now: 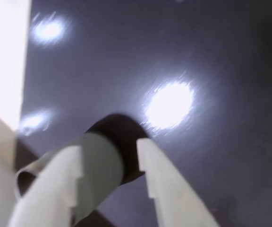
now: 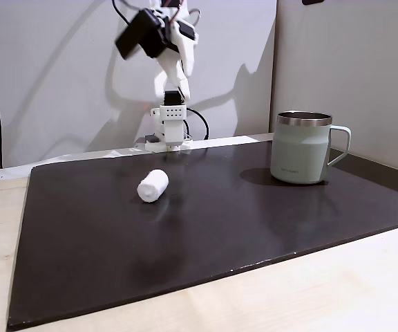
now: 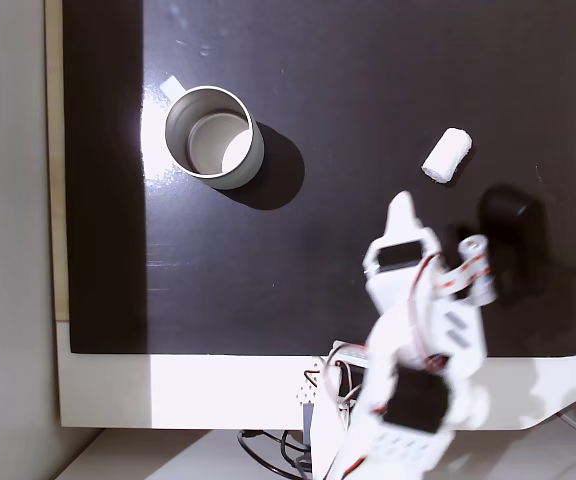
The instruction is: Grasp a gauze and put it in the cup.
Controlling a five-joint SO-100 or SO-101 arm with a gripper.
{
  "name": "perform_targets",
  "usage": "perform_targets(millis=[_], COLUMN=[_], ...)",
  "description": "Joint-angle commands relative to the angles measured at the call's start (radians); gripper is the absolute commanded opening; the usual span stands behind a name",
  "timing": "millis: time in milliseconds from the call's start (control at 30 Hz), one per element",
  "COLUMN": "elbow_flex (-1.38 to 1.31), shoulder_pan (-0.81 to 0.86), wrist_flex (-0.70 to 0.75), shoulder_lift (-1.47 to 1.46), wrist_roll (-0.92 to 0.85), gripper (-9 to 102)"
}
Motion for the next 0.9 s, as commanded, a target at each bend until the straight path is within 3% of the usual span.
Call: perform_targets(millis=[0, 433, 867], elbow_flex=[-0.255, -0.769, -1.173], shoulder_pan=[0.069, 0.150, 0.196], wrist_flex=[0.069, 0.371, 0.460], shoulder_lift=[-0.210, -0.821, -1.276], wrist_roll=[-0.118, -0.449, -0.497], gripper=[20, 29, 30])
